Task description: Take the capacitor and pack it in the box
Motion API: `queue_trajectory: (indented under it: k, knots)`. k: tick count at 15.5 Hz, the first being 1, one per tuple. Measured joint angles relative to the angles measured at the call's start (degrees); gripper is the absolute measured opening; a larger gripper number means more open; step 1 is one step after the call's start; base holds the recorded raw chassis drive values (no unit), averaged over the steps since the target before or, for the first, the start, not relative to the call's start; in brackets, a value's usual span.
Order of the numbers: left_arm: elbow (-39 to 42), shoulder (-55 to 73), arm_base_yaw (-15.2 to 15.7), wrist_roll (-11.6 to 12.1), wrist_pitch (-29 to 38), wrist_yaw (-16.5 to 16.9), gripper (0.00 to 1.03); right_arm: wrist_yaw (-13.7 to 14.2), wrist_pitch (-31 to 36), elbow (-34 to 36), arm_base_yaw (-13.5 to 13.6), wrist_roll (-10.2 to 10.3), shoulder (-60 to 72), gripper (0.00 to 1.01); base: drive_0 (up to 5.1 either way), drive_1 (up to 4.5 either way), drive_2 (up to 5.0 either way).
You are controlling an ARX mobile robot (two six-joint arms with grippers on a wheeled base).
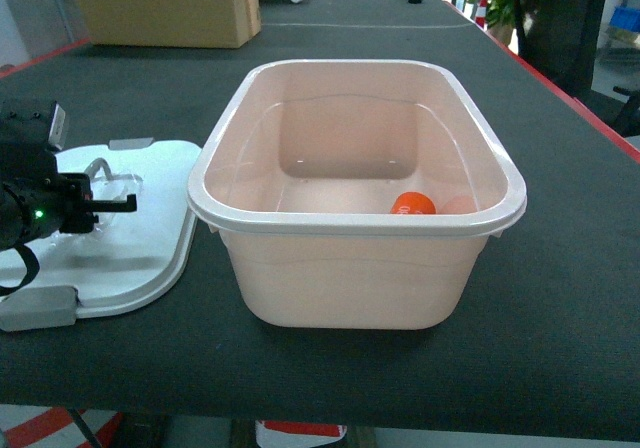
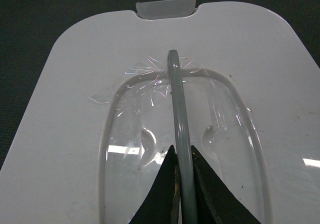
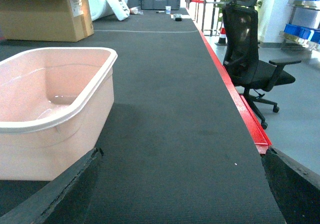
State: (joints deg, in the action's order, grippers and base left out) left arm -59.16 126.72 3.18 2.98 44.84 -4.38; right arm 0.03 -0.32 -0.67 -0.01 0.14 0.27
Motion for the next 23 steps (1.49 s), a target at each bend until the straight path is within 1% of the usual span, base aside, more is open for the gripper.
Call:
queue_trajectory:
  k: [1,3,4,6,7,8,9,11,12,15,16,17,19,20,22,23]
  knots:
    - [-0.13,-0.04,0.04,-0.02,-0.31,0.17,0.02,-0.02,0.02,0.0,0.0,0.0,0.0,0.98,0.0,0.0,0.0]
    - [-0.15,-2.6,0.04,-1.01,-2.58,-0.07,0.02,-0.02,0.02,0.0,0.0,0.0,0.0,0.98,0.0,0.0,0.0]
    - [-0.39,-5.81,-0.04,-1.16,-4.13,-1.18,0.02,-0.02,0.02,0.0,0.0,0.0,0.0,0.98,0.0,0.0,0.0]
    - [-3.21,-14.75,-0.79,-1.53,-7.04,-1.73,0.02,-0.02,0.02,0.0,0.0,0.0,0.0,0.98,0.0,0.0,0.0]
    - [-4.24,-18.75,-1.49,-1.77,-8.26,-2.29,0.02,-0.02,0.02,0.0,0.0,0.0,0.0,0.98,0.0,0.0,0.0]
    - [-5.31,-22.84,-3.08,-2.75,-10.8,-3.69,0.02,-0.02,0.02,0.0,0.0,0.0,0.0,0.98,0.0,0.0,0.0]
    - [-5.44,-26.18,-5.49,-4.02,-12.9,-5.03,0.02,-0.02,0.02,0.0,0.0,0.0,0.0,0.98,0.0,0.0,0.0]
    - [-4.63,-30.05,-11.91,-6.03,-16.02,-7.85,0.02,-0.02,0.02,0.0,0.0,0.0,0.0,0.98,0.0,0.0,0.0]
    - [-4.5,-30.93,-16.72,-7.08,-17.27,-10.36,0.02,-0.02,0.02,0.0,0.0,0.0,0.0,0.98,0.0,0.0,0.0]
    - [-7.37,-28.76,-27.5,-9.27,-21.62,-17.97,0.02,-0.02,0.02,0.0,0.0,0.0,0.0,0.98,0.0,0.0,0.0]
    - [-8.96,-27.21,-30.21,-10.19,-22.43,-19.43,0.02,-0.02,0.04,0.0,0.0,0.0,0.0,0.98,0.0,0.0,0.0]
    - [-10.67,-25.38,-32.92,-10.58,-22.86,-20.85,0.02,-0.02,0.02,0.0,0.0,0.0,0.0,0.98,0.0,0.0,0.0]
    - [-13.7,-22.14,-36.22,-11.02,-24.33,-22.99,0.02,-0.02,0.02,0.0,0.0,0.0,0.0,0.98,0.0,0.0,0.0]
    - [-14.78,-20.87,-37.13,-11.56,-24.74,-23.91,0.02,-0.02,0.02,0.0,0.0,0.0,0.0,0.98,0.0,0.0,0.0]
    - [-15.43,-19.56,-38.36,-11.89,-25.94,-25.49,0.02,-0.02,0.02,0.0,0.0,0.0,0.0,0.98,0.0,0.0,0.0]
    - [-15.47,-19.21,-38.66,-12.13,-26.03,-25.73,0.02,-0.02,0.02,0.0,0.0,0.0,0.0,0.98,0.0,0.0,0.0]
